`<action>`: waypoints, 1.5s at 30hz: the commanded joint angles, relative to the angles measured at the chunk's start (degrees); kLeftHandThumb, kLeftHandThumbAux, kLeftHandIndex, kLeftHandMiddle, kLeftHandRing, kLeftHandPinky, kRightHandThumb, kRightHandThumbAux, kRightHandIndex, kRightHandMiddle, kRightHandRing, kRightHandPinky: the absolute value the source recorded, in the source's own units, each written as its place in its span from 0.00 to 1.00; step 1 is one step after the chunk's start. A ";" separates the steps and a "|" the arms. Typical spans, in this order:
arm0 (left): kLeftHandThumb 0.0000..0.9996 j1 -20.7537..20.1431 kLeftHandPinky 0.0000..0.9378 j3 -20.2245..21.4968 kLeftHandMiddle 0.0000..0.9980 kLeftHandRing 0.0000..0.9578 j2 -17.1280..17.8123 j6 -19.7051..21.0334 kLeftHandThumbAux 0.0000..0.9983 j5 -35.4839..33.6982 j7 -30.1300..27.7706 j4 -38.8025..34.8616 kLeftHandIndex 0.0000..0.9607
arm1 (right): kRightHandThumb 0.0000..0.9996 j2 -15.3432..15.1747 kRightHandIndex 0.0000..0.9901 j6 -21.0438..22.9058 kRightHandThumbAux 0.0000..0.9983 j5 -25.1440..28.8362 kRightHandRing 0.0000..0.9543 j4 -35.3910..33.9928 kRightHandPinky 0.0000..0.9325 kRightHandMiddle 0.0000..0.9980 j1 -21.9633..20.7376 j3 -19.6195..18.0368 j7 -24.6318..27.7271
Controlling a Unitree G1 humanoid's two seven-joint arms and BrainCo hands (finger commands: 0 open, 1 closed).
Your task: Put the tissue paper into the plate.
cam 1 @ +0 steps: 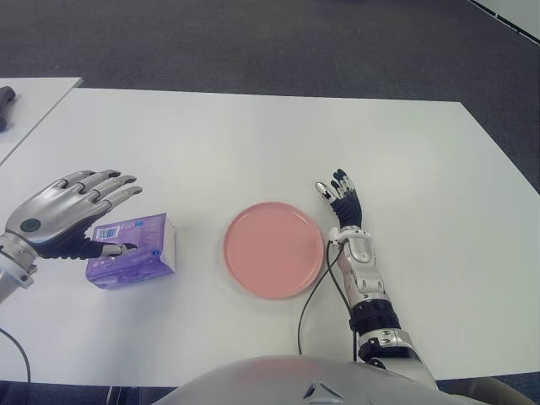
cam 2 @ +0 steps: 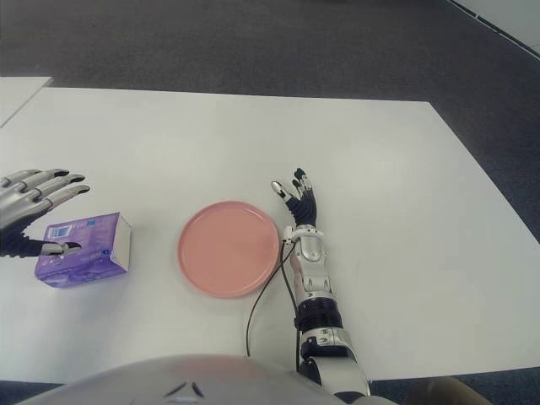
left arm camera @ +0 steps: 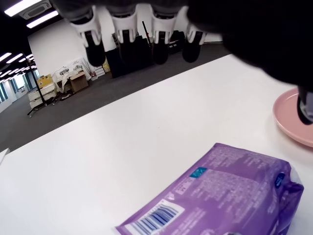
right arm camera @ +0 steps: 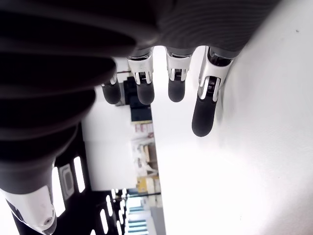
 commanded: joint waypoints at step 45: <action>0.07 -2.93 0.00 -17.81 0.00 0.00 2.18 2.65 0.25 6.59 5.69 10.20 0.00 | 0.20 0.41 0.00 4.89 0.66 0.66 0.00 -2.05 0.01 0.00 5.99 -0.27 0.72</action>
